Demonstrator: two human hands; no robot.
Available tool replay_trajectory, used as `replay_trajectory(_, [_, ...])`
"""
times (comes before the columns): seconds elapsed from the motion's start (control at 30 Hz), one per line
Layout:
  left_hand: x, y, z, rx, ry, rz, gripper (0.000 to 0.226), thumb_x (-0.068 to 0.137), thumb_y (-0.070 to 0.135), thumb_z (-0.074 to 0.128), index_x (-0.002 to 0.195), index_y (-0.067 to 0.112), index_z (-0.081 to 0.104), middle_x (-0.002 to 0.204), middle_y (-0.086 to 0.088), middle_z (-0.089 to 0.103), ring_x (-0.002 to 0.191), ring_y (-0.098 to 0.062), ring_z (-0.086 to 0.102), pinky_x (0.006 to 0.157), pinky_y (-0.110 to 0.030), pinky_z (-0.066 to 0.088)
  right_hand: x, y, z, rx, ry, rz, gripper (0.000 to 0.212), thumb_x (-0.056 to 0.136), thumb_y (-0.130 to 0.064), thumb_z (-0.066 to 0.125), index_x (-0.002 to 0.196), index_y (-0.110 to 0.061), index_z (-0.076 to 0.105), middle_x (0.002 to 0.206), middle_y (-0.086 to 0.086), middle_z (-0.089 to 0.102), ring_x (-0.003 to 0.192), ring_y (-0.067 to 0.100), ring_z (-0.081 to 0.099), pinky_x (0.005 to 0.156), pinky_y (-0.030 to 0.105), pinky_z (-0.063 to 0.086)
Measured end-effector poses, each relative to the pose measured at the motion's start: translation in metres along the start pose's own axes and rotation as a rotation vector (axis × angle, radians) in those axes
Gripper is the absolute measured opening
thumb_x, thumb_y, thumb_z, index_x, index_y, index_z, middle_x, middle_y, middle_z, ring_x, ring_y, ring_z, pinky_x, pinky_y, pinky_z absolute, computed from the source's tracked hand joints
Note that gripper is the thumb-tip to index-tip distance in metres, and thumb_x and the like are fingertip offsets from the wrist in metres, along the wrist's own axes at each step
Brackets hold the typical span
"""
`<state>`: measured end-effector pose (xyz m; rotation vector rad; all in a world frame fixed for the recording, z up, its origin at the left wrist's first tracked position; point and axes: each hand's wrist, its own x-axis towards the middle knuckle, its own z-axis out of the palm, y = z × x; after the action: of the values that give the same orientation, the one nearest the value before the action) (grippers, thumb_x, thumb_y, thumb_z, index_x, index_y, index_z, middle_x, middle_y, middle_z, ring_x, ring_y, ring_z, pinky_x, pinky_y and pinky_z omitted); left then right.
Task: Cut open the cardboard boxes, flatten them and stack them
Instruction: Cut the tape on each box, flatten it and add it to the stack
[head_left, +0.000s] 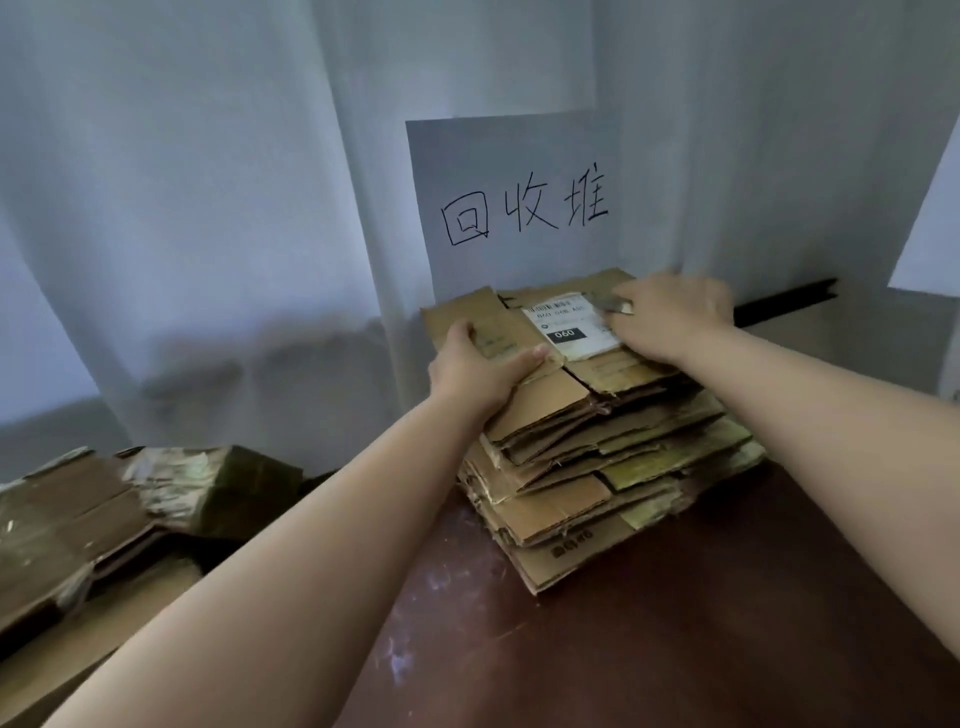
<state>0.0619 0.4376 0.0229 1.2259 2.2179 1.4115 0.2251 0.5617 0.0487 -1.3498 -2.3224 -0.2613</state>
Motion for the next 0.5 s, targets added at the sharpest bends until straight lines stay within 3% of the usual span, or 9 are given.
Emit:
replay_trajectory(0.13, [-0.009, -0.003, 0.009, 0.433, -0.048, -0.051, 0.103, 0.068, 0.073, 0.066, 0.149, 0.025, 0.025, 0.151, -0.02, 0.017, 0.134, -0.041, 0.032, 0.108, -0.045, 0.035, -0.008, -0.001, 0.03, -0.095, -0.062, -0.05, 0.034, 0.095, -0.039, 0.04, 0.123, -0.034, 0.058, 0.121, 0.0, 0.062, 0.11, 0.026, 0.058, 0.064, 0.027, 0.034])
replay_trajectory(0.23, [-0.009, -0.003, 0.016, 0.706, -0.081, 0.146, 0.091, 0.077, 0.063, 0.062, 0.151, 0.03, 0.02, 0.159, -0.018, -0.015, 0.145, -0.045, -0.005, 0.113, -0.059, 0.018, -0.008, -0.002, 0.044, -0.086, -0.095, -0.045, 0.035, 0.091, -0.038, 0.043, 0.121, -0.033, 0.061, 0.121, 0.001, 0.061, 0.111, 0.027, 0.059, 0.07, 0.029, 0.038])
replay_trajectory(0.3, [-0.004, -0.004, 0.025, 0.728, -0.166, 0.267, 0.074, 0.087, 0.051, 0.053, 0.151, 0.03, 0.021, 0.161, -0.014, -0.012, 0.145, -0.039, -0.02, 0.113, -0.063, 0.007, -0.006, -0.004, 0.047, -0.085, -0.111, -0.036, 0.037, 0.093, -0.037, 0.043, 0.126, -0.033, 0.058, 0.124, 0.004, 0.056, 0.114, 0.029, 0.055, 0.073, 0.032, 0.039])
replay_trajectory(0.4, [0.001, -0.014, 0.037, 0.72, -0.258, 0.305, 0.064, 0.095, 0.046, 0.036, 0.153, 0.033, 0.014, 0.162, -0.007, -0.009, 0.146, -0.033, -0.02, 0.113, -0.062, -0.002, -0.006, -0.001, 0.054, -0.129, -0.14, -0.11, 0.043, 0.095, -0.037, 0.04, 0.137, -0.035, 0.047, 0.14, 0.008, 0.043, 0.128, 0.032, 0.034, 0.096, 0.041, 0.038])
replay_trajectory(0.5, [-0.002, -0.035, 0.05, 0.808, -0.317, 0.335, 0.071, 0.093, 0.066, 0.023, 0.153, 0.036, 0.001, 0.161, -0.003, -0.014, 0.145, -0.03, -0.022, 0.114, -0.062, -0.008, -0.015, 0.009, 0.077, -0.02, -0.234, -0.195, 0.052, 0.1, -0.035, 0.035, 0.15, -0.036, 0.022, 0.161, 0.004, 0.006, 0.146, 0.03, -0.004, 0.116, 0.051, 0.008])
